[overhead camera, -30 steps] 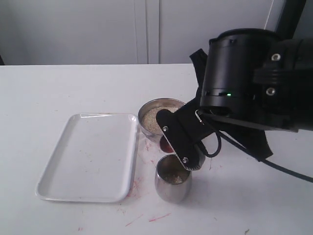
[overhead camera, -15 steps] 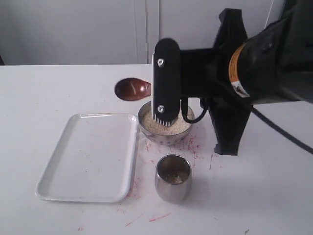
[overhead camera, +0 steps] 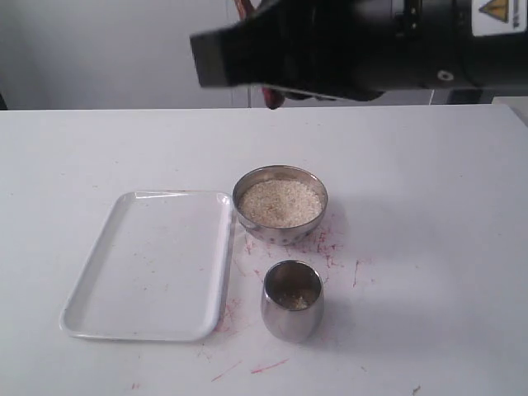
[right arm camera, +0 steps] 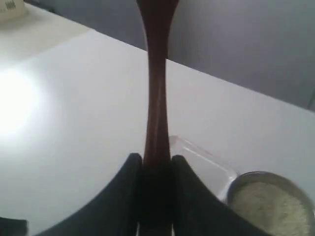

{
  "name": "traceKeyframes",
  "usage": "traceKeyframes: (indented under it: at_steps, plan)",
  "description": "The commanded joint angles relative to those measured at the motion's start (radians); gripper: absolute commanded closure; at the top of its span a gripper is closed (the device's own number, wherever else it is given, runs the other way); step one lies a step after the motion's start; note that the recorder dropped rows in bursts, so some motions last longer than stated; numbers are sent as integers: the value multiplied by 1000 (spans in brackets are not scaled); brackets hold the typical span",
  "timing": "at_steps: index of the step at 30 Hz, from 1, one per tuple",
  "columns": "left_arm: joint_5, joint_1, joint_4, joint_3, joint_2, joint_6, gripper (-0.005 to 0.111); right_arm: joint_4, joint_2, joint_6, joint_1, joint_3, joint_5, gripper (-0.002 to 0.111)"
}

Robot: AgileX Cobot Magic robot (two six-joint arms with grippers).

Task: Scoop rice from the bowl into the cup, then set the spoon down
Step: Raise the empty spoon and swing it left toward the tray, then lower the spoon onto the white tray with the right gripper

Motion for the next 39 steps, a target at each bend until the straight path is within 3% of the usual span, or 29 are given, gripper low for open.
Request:
traceKeyframes:
  at_steps: [1, 13, 30, 39]
  plan:
    - [3, -7, -13, 5, -3, -4, 92, 152, 8, 134, 1, -28, -37, 108]
    - [3, -7, -13, 5, -3, -4, 92, 315, 157, 190, 1, -96, -90, 108]
    - [3, -7, -13, 5, -3, -4, 92, 281, 412, 159, 56, -204, -62, 108]
    - [3, -7, -13, 5, -3, -4, 92, 199, 531, 159, 59, -315, 41, 108]
